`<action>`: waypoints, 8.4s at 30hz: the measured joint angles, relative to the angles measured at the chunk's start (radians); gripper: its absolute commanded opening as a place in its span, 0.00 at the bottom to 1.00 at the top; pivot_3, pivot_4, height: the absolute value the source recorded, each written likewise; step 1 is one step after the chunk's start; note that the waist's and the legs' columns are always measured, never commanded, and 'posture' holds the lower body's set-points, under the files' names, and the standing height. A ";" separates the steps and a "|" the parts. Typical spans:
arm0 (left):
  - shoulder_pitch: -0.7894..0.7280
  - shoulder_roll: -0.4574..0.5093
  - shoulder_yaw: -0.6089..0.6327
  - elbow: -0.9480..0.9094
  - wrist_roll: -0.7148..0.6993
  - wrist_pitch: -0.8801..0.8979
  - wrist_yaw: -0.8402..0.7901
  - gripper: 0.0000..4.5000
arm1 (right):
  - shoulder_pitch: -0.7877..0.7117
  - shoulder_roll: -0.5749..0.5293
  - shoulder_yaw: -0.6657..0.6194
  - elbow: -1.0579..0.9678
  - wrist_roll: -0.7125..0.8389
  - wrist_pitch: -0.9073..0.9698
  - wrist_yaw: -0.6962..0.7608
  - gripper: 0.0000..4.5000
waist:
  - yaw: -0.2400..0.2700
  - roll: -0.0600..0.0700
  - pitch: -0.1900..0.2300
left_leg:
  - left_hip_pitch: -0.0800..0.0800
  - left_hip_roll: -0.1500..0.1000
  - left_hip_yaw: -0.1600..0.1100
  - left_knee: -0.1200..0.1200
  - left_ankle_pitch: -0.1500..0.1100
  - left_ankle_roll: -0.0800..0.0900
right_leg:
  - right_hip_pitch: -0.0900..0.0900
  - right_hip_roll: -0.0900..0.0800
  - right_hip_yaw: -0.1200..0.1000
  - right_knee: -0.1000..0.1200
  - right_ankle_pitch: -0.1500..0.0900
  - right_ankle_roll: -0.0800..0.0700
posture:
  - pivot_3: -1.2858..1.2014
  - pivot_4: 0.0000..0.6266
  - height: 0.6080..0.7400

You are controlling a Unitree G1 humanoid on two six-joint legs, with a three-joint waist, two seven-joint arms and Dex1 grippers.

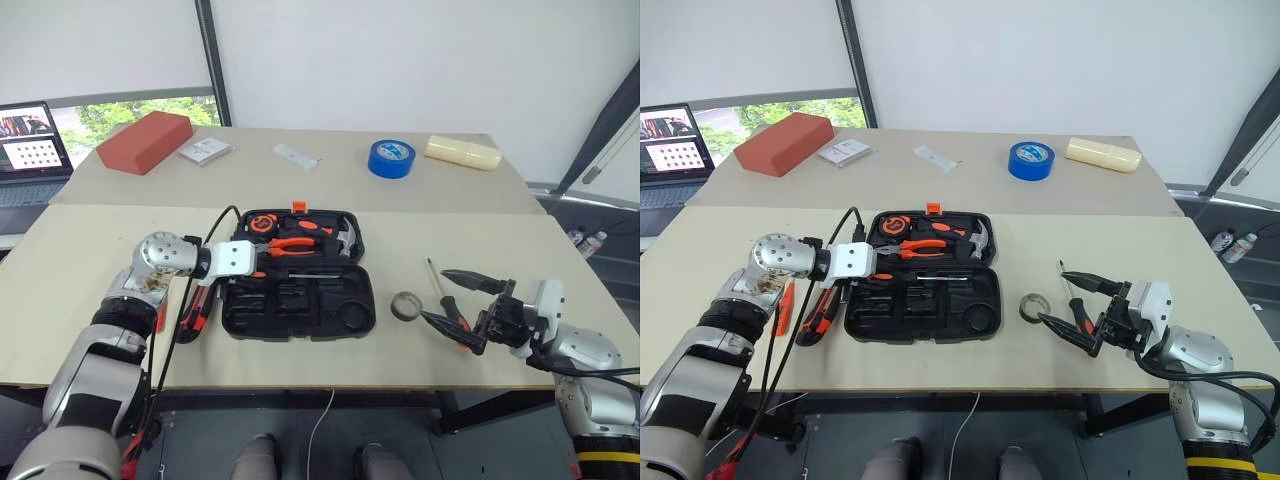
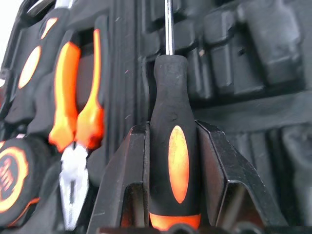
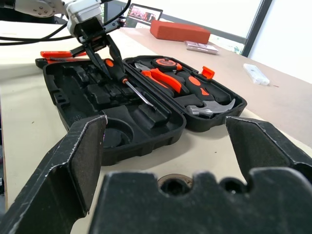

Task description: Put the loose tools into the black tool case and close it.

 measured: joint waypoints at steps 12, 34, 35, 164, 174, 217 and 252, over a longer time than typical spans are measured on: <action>-0.011 -0.031 0.025 -0.005 0.022 0.064 0.063 0.78 | 0.003 0.007 0.002 -0.002 0.001 -0.002 -0.003 1.00 | 0.001 0.000 0.000 | 0.000 0.000 -0.002 0.010 0.000 0.000 | 0.001 0.000 0.000 0.011 -0.004 0.006 | 0.52 0.24 1.00; 0.120 -0.197 0.117 -0.250 -0.137 0.587 0.209 0.00 | 0.048 0.023 0.003 -0.040 0.019 0.037 -0.049 1.00 | 0.001 0.001 -0.001 | 0.001 -0.001 -0.004 0.011 0.000 0.001 | 0.003 0.000 0.001 0.012 -0.004 0.004 | 0.52 0.24 1.00; 0.122 -0.197 0.110 -0.274 -0.132 0.626 0.217 0.00 | 0.050 0.025 0.003 -0.043 0.018 0.037 -0.055 1.00 | 0.001 0.001 -0.001 | 0.002 -0.001 -0.004 0.011 0.000 0.001 | 0.004 0.000 0.001 0.012 -0.004 0.004 | 0.52 0.24 1.00; 1.380 -0.120 0.794 -1.181 -0.663 0.496 0.348 1.00 | -0.821 0.411 0.554 0.754 -0.606 -0.009 -0.053 0.00 | -0.056 0.006 0.001 | 0.012 0.003 0.001 0.006 -0.015 -0.007 | -0.002 0.001 0.002 0.013 -0.013 -0.017 | 0.52 0.24 1.00; 1.592 -0.252 1.094 -1.120 -0.805 0.609 0.542 1.00 | -0.655 0.275 0.292 0.526 -0.302 -0.034 0.093 0.65 | -0.054 0.005 0.001 | 0.004 0.003 0.000 0.005 -0.011 -0.001 | -0.003 0.001 0.002 0.012 -0.017 -0.015 | 0.52 0.24 1.00; 0.799 0.091 0.822 -0.986 -1.024 1.603 1.266 0.09 | -0.574 0.092 0.253 0.097 -0.079 0.156 0.283 1.00 | -0.020 0.002 0.004 | 0.012 -0.001 -0.002 -0.003 -0.013 -0.014 | -0.001 0.001 0.003 0.013 -0.011 -0.010 | 0.52 0.24 1.00; 0.129 0.135 0.003 -0.374 -0.085 0.348 -0.148 0.09 | -0.263 -0.080 0.197 -0.040 -0.115 0.245 0.123 1.00 | 0.000 -0.001 0.007 | 0.004 0.000 -0.002 0.005 -0.004 -0.005 | -0.003 0.003 0.005 0.013 -0.010 -0.001 | 0.52 0.24 1.00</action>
